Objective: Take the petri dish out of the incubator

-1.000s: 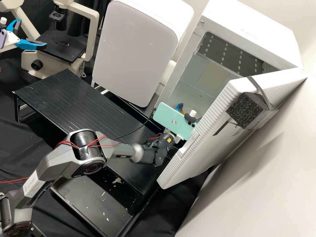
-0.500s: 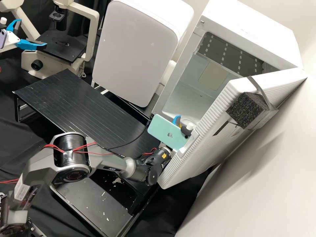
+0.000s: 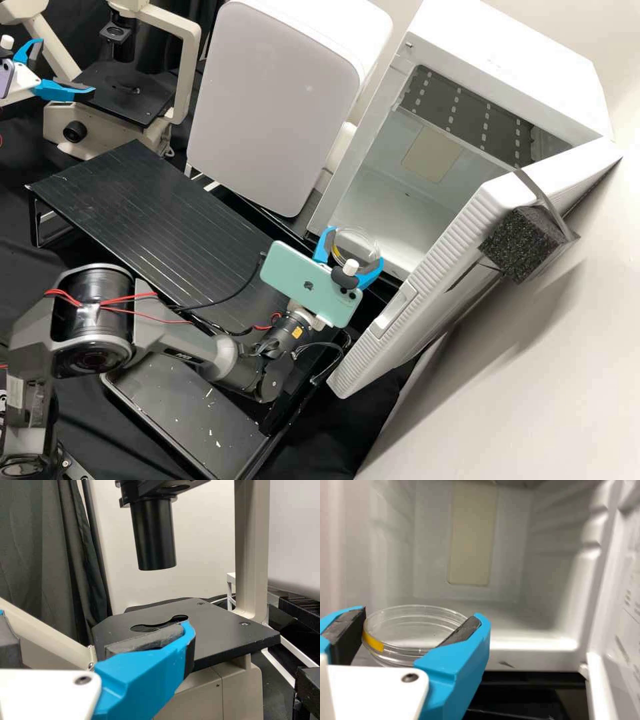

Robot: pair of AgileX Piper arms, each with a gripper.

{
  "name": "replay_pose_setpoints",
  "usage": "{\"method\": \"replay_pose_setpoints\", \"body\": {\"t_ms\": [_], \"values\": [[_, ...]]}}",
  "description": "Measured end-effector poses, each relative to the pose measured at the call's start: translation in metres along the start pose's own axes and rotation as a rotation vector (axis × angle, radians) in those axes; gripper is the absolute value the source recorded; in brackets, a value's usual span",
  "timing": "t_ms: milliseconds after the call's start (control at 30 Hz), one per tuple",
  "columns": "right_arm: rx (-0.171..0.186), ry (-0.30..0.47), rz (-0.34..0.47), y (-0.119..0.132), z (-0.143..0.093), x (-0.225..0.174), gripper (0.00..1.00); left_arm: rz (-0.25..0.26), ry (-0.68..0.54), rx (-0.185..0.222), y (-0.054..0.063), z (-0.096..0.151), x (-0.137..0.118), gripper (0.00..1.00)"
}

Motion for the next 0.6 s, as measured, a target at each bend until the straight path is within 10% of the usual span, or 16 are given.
{"method": "replay_pose_setpoints", "body": {"t_ms": [600], "values": [[-0.037,0.046,-0.167,-0.046,-0.052,-0.047,0.00,0.000,0.000,0.000,0.000,0.000,0.000,1.00]]}}
